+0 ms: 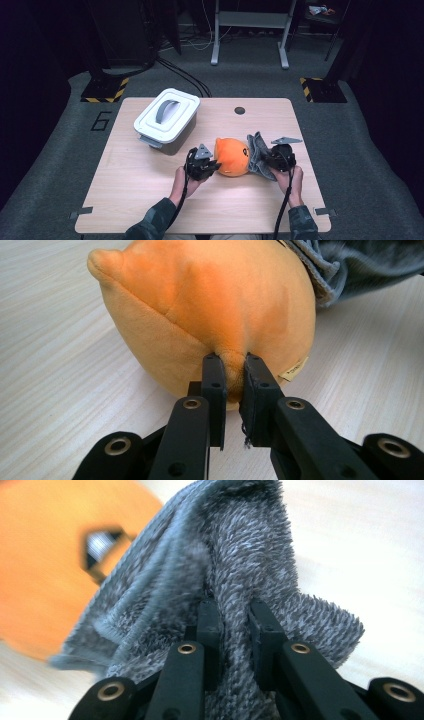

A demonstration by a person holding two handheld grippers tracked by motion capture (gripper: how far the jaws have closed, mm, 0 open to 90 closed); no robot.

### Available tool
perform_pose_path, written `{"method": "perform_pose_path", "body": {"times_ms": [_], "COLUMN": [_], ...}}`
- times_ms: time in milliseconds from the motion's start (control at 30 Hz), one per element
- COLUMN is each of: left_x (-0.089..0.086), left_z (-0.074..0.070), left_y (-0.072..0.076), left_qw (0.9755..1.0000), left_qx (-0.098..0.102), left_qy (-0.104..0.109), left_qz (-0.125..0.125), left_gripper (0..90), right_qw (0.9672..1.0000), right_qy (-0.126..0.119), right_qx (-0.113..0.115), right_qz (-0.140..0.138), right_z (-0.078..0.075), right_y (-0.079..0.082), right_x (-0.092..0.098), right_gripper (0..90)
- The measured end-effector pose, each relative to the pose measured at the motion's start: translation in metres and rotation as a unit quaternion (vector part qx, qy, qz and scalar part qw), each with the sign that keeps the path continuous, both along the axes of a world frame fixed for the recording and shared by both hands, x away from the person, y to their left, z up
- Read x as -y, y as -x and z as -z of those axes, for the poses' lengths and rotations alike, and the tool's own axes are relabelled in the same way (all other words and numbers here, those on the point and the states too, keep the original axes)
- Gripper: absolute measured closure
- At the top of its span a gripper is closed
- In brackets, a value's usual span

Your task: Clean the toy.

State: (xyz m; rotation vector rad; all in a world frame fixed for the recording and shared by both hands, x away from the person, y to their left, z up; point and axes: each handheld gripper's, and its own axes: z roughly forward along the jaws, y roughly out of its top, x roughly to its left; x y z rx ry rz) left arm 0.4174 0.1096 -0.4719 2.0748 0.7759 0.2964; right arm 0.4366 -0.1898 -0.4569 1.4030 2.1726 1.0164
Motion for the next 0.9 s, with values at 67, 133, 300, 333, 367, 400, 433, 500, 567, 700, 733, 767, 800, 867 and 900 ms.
{"method": "perform_pose_path", "body": {"times_ms": [67,133,300,333,367,400,433,500,567,700,733,767,800,867,900], "left_x": [0.001,0.001,0.002,0.002,0.002,0.002,0.002,0.002,0.002,0.001,0.001,0.001,0.001,0.001,0.001], "left_z": [0.000,0.000,0.000,0.000,0.000,-0.001,-0.001,-0.001,-0.001,0.000,0.000,0.001,0.001,0.000,0.000], "left_y": [0.001,0.000,0.000,0.000,0.000,0.000,0.000,0.000,-0.001,-0.002,-0.002,-0.002,-0.002,-0.002,-0.002], "left_qw": [1.0000,1.0000,1.0000,1.0000,1.0000,1.0000,1.0000,1.0000,1.0000,1.0000,1.0000,1.0000,1.0000,1.0000,1.0000], "left_qx": [-0.001,0.001,0.002,0.004,0.003,0.003,0.003,0.003,0.003,-0.002,-0.001,-0.001,0.000,0.000,-0.001], "left_qy": [0.002,0.000,0.000,-0.001,-0.002,-0.003,-0.002,-0.003,-0.004,-0.003,-0.003,0.000,0.002,-0.002,-0.003], "left_qz": [-0.002,0.001,0.004,0.004,0.004,0.004,0.005,0.006,0.006,0.004,0.003,0.003,0.001,0.005,0.007], "left_gripper": [81.6,81.5,81.4,81.4,81.4,81.4,81.4,81.4,81.4,81.3,81.3,81.3,81.3,81.3,81.3], "right_qw": [0.9999,0.9995,0.9971,0.9966,0.9959,0.9953,0.9946,0.9932,0.9930,0.9932,0.9933,0.9932,0.9933,0.9930,0.9929], "right_qy": [-0.005,-0.008,-0.013,-0.014,-0.017,-0.019,-0.018,-0.018,-0.011,0.007,0.010,0.008,0.007,0.018,0.026], "right_qx": [0.015,0.026,0.044,0.044,0.046,0.046,0.048,0.048,0.043,0.038,0.039,0.038,0.039,0.045,0.048], "right_qz": [-0.007,-0.017,-0.061,-0.068,-0.077,-0.083,-0.090,-0.105,-0.109,-0.110,-0.109,-0.110,-0.108,-0.108,-0.106], "right_z": [-0.014,-0.027,-0.050,-0.053,-0.055,-0.057,-0.059,-0.060,-0.057,-0.046,-0.043,-0.041,-0.040,-0.039,-0.039], "right_y": [0.003,0.006,0.008,0.008,0.008,0.008,0.008,0.006,0.003,-0.003,-0.003,-0.004,-0.003,-0.003,-0.003], "right_x": [-0.001,-0.007,-0.037,-0.041,-0.048,-0.054,-0.059,-0.070,-0.079,-0.089,-0.091,-0.092,-0.093,-0.095,-0.096], "right_gripper": [78.5,78.4,78.4,78.4,78.4,78.4,78.4,78.4,78.3,76.8,75.4,72.3,67.5,59.3,54.8]}}
